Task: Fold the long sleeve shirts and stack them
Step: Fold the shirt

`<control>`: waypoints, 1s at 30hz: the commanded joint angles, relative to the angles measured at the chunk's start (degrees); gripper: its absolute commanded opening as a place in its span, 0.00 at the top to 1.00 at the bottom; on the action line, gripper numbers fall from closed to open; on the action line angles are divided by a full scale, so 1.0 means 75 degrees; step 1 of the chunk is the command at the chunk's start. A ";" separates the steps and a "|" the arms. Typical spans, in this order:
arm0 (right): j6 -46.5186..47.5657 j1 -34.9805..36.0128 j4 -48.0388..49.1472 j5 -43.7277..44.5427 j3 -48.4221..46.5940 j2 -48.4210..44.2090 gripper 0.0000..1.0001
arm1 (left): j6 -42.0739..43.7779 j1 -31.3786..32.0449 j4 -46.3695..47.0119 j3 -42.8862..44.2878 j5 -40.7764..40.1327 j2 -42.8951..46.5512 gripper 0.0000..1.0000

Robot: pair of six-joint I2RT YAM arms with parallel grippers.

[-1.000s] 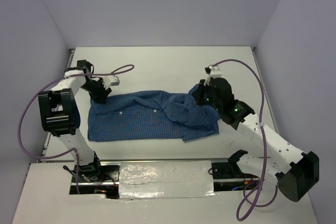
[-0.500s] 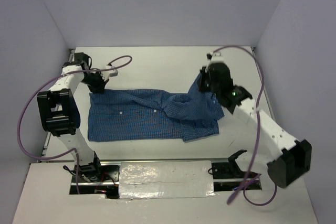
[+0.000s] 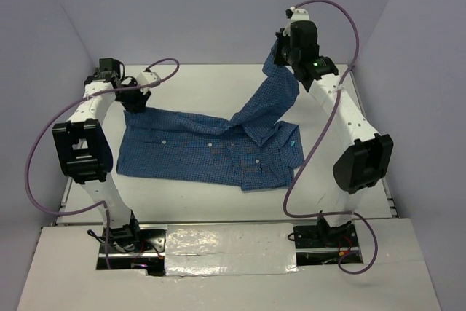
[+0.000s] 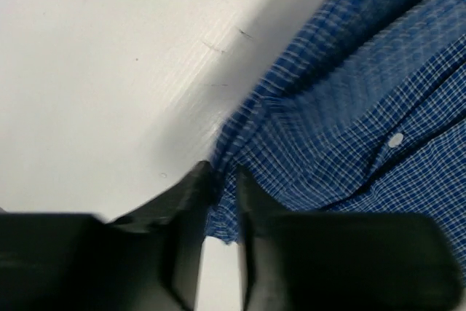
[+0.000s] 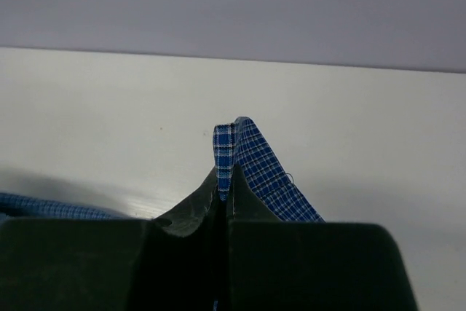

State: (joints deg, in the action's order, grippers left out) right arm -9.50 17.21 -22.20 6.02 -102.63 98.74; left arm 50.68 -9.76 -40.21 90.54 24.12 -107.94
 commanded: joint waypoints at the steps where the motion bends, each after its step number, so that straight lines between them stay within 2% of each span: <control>1: 0.0071 0.0002 -0.0241 -0.0544 -0.0158 0.0031 1.00 | 0.0075 0.0000 -0.0065 -0.0176 0.0347 0.0060 0.63; 6: -0.0327 0.0014 0.0626 -0.1177 0.1096 -0.0520 1.00 | 0.0064 0.0000 0.0146 -0.0541 0.0288 0.0037 0.51; 9: -0.0386 0.0037 0.0616 -0.1260 0.1250 -0.0532 1.00 | -0.0030 0.0024 0.0087 -0.0448 0.0487 -0.0104 0.49; 12: -0.0386 0.0037 0.0592 -0.1283 0.1379 -0.0567 1.00 | -0.0473 0.0071 0.0554 -0.0389 0.0254 -0.0291 0.44; 14: -0.0386 0.0049 0.0650 -0.1342 0.1554 -0.0637 1.00 | -0.0883 0.0071 0.0976 -0.0028 0.0078 -0.0582 0.43; 20: -0.0386 0.0072 0.0651 -0.1307 0.1859 -0.0766 1.00 | -0.2302 0.0047 0.0755 0.1227 -0.0075 -0.1673 0.41; 30: -0.0410 0.0178 0.0651 -0.1272 0.1872 -0.0697 1.00 | -0.2105 0.0036 0.0487 0.0971 0.0053 -0.1744 0.44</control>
State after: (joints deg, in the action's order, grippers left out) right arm -12.36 17.67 -19.81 -3.53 -88.40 96.12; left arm 35.57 -9.45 -34.54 97.84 22.98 -120.57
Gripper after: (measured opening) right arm 0.023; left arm 0.567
